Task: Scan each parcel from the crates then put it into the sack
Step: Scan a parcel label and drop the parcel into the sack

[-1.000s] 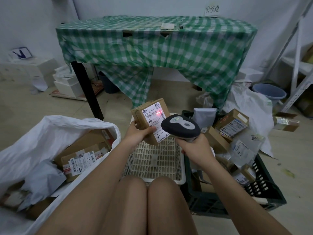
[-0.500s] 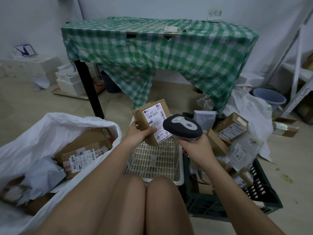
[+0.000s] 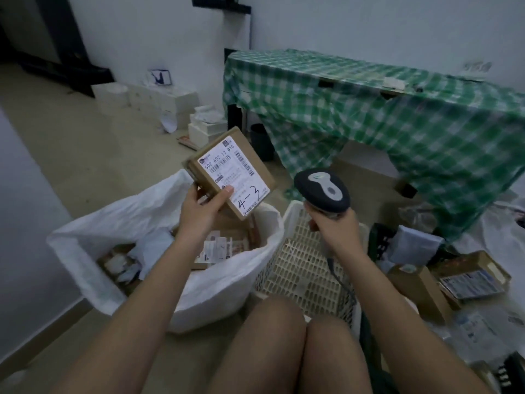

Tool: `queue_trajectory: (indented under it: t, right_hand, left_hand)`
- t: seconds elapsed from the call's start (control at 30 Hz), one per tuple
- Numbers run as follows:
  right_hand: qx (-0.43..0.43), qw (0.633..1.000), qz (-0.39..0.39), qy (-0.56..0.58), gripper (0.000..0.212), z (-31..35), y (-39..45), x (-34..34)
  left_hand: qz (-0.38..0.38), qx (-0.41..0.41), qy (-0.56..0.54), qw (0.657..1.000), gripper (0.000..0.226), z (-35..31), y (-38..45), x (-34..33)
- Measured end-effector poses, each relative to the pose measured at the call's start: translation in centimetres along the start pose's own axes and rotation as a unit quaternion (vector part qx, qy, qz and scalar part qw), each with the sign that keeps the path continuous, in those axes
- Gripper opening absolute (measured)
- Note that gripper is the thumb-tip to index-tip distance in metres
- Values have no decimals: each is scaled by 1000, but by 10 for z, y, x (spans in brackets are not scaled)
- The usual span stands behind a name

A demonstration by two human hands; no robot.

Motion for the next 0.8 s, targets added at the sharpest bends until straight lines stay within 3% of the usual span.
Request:
queue_trajectory:
  t: [0.13, 0.23, 0.37, 0.47, 0.53, 0.67, 0.8]
  right_hand:
    - [40, 990, 25, -131, 19, 2, 30, -60]
    - [64, 959, 36, -272, 35, -7, 57, -94]
    - [62, 910, 98, -398, 48, -32, 79, -134]
    - [47, 882, 103, -457, 42, -47, 91, -149]
    - [37, 886, 86, -454, 32, -53, 101, -154]
    - [46, 930, 51, -361, 25, -45, 118, -159]
    - [81, 969, -40, -230, 26, -8, 129, -149]
  left_hand:
    - [-66, -5, 32, 997, 50, 16, 13, 71]
    - [-93, -1, 89, 992, 52, 36, 26, 110]
    - [-43, 25, 235, 971, 64, 76, 47, 138]
    - [23, 23, 344, 938, 89, 96, 63, 134]
    - [67, -1, 406, 911, 100, 100, 76, 125]
    - [148, -66, 521, 838, 103, 110, 100, 99]
    - [130, -55, 550, 823, 101, 117, 122, 95]
Point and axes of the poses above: each hand's wrist, its own y-axis towards the middle knuckle, its own x-axis out of the back of the hand, z = x × y, the point moved 4 cm from there along y, towards the middle knuckle, and after that the axes turned 3 degrees about y, right-handed, at the moved point
